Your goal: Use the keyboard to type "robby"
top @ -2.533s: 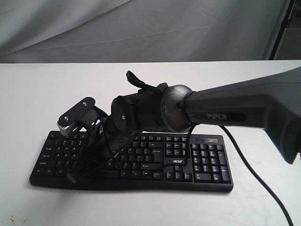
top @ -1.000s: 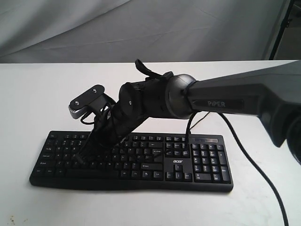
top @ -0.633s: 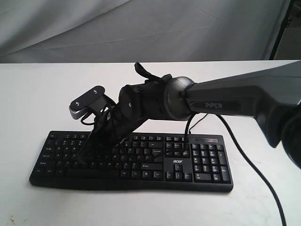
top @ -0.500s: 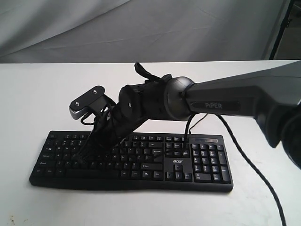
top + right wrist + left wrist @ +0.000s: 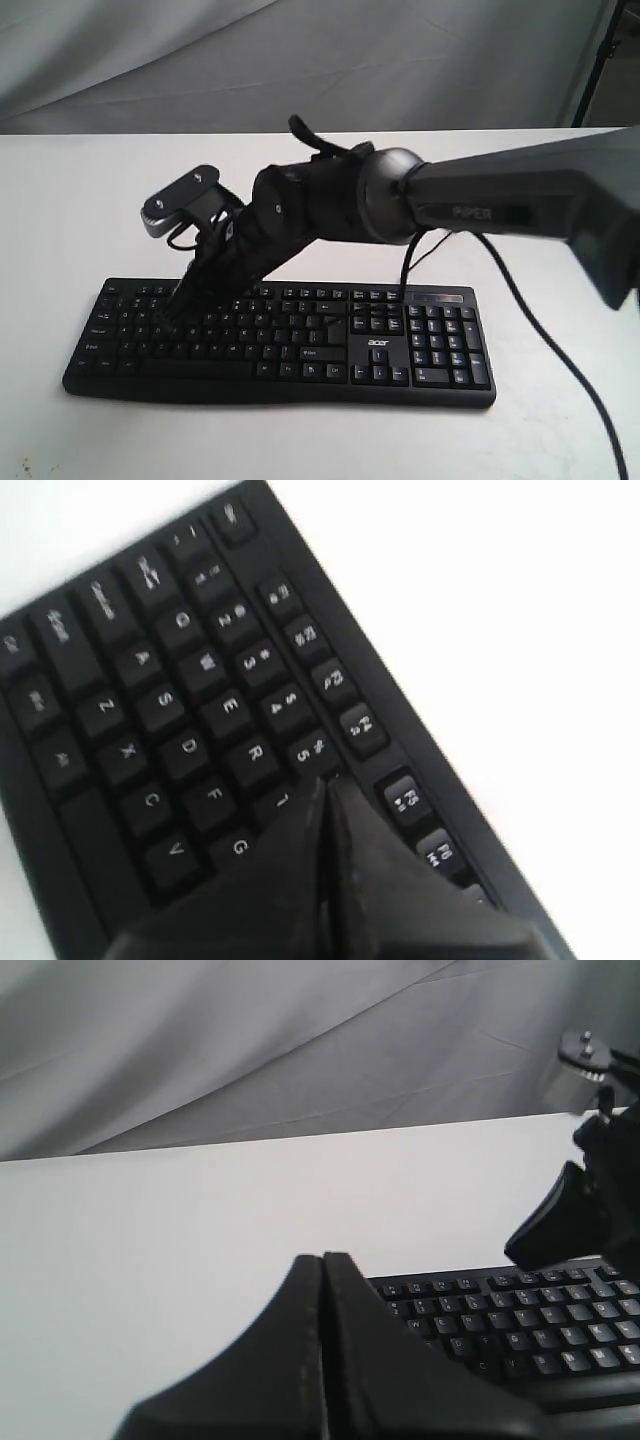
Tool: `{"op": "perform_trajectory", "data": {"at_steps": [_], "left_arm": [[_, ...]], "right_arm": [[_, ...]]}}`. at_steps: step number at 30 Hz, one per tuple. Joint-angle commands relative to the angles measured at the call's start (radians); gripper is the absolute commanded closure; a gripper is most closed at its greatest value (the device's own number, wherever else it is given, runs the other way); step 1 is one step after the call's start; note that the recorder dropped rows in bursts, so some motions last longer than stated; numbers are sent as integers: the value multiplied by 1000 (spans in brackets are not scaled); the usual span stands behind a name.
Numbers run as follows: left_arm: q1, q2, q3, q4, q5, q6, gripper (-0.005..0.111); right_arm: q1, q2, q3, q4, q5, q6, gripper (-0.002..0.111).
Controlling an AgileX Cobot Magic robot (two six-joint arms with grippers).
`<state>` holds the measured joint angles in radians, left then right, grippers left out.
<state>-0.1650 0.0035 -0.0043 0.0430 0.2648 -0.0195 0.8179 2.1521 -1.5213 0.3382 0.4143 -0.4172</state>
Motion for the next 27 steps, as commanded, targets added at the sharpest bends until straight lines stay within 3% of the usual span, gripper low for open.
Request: {"op": "perform_trajectory", "data": {"at_steps": [1,3,8,13,27], "left_arm": [[-6,-3,4,5,-7,-3,107],[-6,-3,4,5,-7,-3,107],[-6,-3,4,5,-7,-3,107],[-6,-3,4,5,-7,-3,107],[-6,-3,4,5,-7,-3,107]], "right_arm": [[-4,-148,56,-88,5,32,108],[-4,-268,141,-184,31,100,108],[-4,-753,562,-526,-20,520,108],[-4,-973,771,-655,-25,789,108],[-4,-1174,861,-645,27,844,108]]}}
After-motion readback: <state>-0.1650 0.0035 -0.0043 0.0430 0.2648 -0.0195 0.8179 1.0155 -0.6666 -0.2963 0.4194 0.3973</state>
